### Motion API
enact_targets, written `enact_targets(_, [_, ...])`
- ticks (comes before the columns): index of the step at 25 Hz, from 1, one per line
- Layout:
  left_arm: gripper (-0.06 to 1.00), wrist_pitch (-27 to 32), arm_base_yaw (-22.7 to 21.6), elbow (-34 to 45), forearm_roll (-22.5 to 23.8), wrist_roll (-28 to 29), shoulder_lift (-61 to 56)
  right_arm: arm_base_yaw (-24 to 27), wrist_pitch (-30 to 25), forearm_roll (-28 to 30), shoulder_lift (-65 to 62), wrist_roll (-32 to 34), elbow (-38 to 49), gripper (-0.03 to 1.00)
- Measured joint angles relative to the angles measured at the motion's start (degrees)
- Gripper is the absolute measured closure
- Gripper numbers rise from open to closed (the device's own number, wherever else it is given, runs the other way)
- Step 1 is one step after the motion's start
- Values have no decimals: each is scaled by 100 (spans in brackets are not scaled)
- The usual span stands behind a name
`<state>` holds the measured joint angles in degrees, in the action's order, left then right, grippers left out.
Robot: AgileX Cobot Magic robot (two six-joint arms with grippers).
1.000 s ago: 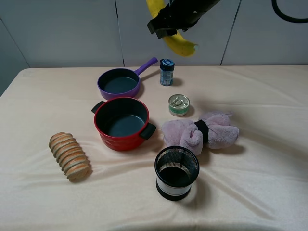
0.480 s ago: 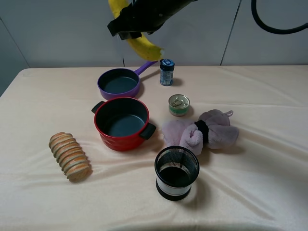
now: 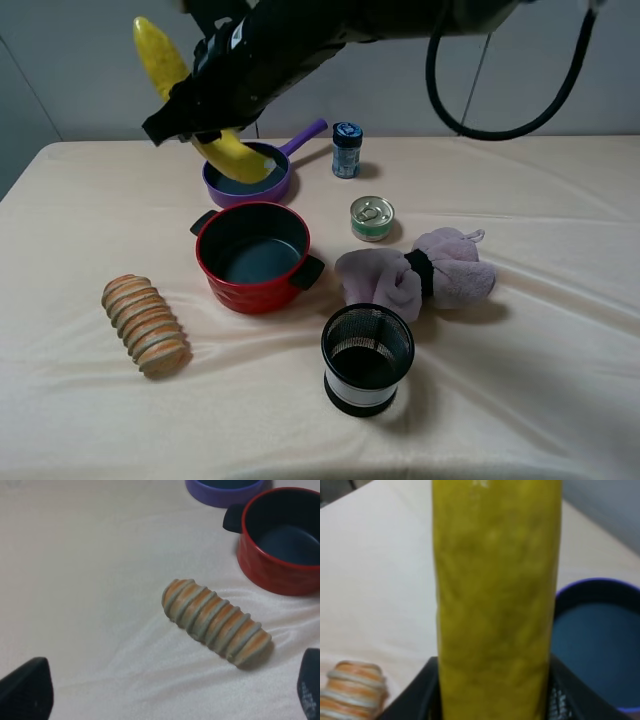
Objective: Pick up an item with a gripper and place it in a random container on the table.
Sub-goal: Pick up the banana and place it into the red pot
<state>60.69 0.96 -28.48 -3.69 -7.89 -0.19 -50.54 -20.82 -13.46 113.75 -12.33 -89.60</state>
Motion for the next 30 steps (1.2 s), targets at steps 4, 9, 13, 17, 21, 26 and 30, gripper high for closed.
enact_targets(4, [-5,0,0,0,0,0,0,-73,51,-25,275,-6,0,67])
enact_targets(9, [-5,0,0,0,0,0,0,-73,58,18,698,-14,0,67])
enact_targets(13, [-5,0,0,0,0,0,0,-73,32,109,942,-14,0,67])
enact_targets(17, [-5,0,0,0,0,0,0,-73,-15,179,1109,-14,0,67])
enact_targets(21, [-5,0,0,0,0,0,0,-73,-124,230,1232,-14,0,67])
enact_targets(26, [-5,0,0,0,0,0,0,-73,-158,266,1281,-14,18,67])
enact_targets(30, [-5,0,0,0,0,0,0,-73,-201,321,1281,-14,102,67])
